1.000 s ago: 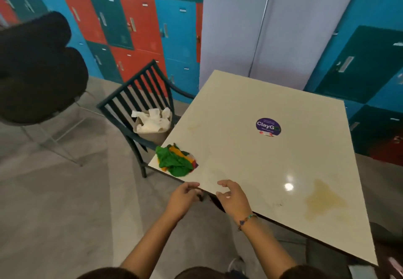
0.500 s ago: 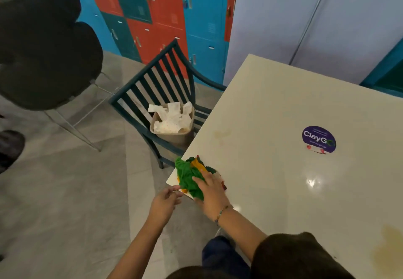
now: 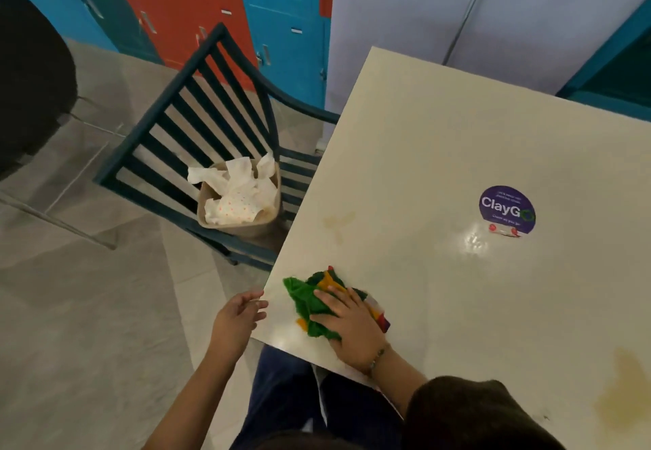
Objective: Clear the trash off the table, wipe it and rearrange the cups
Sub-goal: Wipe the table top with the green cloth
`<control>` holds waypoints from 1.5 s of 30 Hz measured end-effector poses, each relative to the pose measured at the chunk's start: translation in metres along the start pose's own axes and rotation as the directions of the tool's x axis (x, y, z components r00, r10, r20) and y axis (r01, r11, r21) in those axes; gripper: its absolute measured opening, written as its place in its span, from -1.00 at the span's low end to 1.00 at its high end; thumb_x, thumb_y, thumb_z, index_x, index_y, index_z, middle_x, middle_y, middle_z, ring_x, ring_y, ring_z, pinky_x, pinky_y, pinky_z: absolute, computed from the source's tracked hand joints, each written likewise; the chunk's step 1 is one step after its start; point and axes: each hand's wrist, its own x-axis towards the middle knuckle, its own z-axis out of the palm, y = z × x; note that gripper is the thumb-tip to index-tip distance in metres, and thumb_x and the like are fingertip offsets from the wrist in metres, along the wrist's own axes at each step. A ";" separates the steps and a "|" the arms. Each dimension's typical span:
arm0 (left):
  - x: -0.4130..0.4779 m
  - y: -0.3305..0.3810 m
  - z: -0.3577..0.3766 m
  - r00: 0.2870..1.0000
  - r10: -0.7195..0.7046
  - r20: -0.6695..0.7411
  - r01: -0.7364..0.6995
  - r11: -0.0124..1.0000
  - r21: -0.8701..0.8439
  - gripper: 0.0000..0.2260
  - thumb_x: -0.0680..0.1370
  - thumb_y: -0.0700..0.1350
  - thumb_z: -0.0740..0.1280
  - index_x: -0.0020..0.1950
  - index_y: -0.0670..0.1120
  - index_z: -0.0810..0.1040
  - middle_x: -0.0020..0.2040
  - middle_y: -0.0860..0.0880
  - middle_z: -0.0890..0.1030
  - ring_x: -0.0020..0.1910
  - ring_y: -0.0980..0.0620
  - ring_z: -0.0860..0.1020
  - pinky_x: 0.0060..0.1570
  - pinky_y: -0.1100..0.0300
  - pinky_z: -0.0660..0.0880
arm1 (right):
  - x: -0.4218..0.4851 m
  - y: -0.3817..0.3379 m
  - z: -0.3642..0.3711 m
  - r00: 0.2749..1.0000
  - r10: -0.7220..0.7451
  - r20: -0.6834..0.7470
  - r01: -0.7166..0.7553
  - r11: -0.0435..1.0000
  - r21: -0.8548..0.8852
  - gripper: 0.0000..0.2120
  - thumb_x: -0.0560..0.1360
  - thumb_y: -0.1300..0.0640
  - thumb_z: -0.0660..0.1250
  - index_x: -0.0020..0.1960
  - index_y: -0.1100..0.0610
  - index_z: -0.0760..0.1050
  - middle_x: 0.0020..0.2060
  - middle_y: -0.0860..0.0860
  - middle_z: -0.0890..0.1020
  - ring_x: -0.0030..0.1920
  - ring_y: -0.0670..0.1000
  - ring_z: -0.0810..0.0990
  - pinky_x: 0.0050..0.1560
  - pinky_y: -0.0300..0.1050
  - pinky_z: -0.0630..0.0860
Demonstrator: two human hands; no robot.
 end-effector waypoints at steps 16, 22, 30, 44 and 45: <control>0.077 0.082 -0.013 0.975 0.096 0.202 -0.114 0.990 0.082 -0.79 0.60 -0.23 0.14 0.17 -0.10 0.50 -0.01 -0.06 0.60 -0.10 0.05 0.56 -0.09 0.25 0.44 | 0.126 0.084 -0.082 0.601 0.736 -0.312 -0.557 0.665 0.498 -0.63 0.44 0.33 0.27 0.22 0.15 0.52 0.38 0.10 0.41 0.33 0.12 0.41 0.36 -0.09 0.32; 0.090 0.075 -0.021 0.974 0.074 0.212 -0.098 0.989 0.107 -0.81 0.60 -0.22 0.15 0.13 -0.07 0.51 0.03 -0.10 0.61 -0.10 0.04 0.56 -0.08 0.23 0.44 | 0.113 0.009 -0.024 0.887 0.417 -0.197 -0.363 0.895 0.260 -0.67 0.40 0.18 0.38 0.15 -0.01 0.57 0.36 0.05 0.43 0.36 0.15 0.38 0.42 0.12 0.23; 0.093 0.078 -0.018 0.953 0.059 0.298 -0.113 0.980 0.166 -0.80 0.60 -0.21 0.15 0.15 -0.10 0.51 0.05 -0.12 0.60 -0.10 0.02 0.56 -0.08 0.25 0.43 | -0.047 0.037 -0.021 0.906 0.308 -0.290 -0.276 0.950 0.147 -0.66 0.39 0.12 0.34 0.16 -0.05 0.51 0.32 0.06 0.47 0.35 0.03 0.38 0.33 0.08 0.32; 0.024 0.028 -0.043 0.982 0.130 0.134 -0.136 0.990 0.033 -0.76 0.62 -0.22 0.11 0.21 -0.10 0.50 0.03 -0.06 0.59 -0.10 0.11 0.55 -0.02 0.25 0.45 | 0.097 0.023 -0.020 0.745 0.595 -0.303 -0.493 0.796 0.351 -0.63 0.40 0.32 0.31 0.17 0.09 0.57 0.37 0.13 0.41 0.32 0.23 0.39 0.38 0.13 0.29; 0.015 0.021 -0.046 0.985 0.138 0.107 -0.139 0.990 0.008 -0.76 0.62 -0.22 0.11 0.22 -0.11 0.49 0.02 -0.06 0.59 -0.10 0.11 0.55 -0.01 0.25 0.45 | 0.094 0.004 -0.009 0.800 0.533 -0.274 -0.443 0.834 0.328 -0.63 0.39 0.30 0.32 0.17 0.09 0.58 0.37 0.13 0.41 0.34 0.22 0.38 0.38 0.15 0.27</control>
